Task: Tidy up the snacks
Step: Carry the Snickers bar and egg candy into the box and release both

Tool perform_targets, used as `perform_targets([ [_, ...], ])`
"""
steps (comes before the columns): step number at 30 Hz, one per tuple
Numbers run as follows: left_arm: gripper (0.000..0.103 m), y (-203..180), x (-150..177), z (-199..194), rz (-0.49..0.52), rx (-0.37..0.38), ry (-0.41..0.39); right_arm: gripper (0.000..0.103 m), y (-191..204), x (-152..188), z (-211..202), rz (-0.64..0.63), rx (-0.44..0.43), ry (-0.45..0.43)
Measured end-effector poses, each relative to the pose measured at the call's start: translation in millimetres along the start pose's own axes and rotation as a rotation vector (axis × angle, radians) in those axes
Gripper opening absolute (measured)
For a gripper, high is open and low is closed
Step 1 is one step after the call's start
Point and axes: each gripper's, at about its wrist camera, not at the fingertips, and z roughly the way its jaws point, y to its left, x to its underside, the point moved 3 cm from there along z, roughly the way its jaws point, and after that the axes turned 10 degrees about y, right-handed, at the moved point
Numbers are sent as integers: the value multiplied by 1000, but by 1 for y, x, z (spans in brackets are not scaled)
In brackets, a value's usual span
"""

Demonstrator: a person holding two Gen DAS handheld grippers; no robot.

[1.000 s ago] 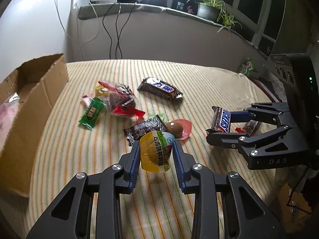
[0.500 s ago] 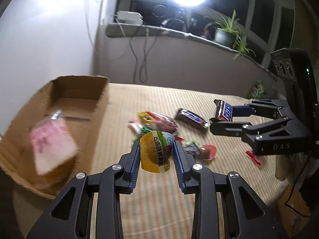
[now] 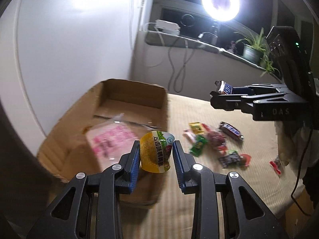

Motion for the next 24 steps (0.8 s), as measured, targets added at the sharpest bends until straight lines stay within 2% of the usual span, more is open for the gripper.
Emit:
perform_targets([
  [11, 30, 42, 2, -4, -59, -85, -1, 61, 18, -46, 51, -29, -31, 38],
  [24, 30, 51, 0, 2, -78, -96, 10, 61, 26, -62, 93, -52, -45, 86],
])
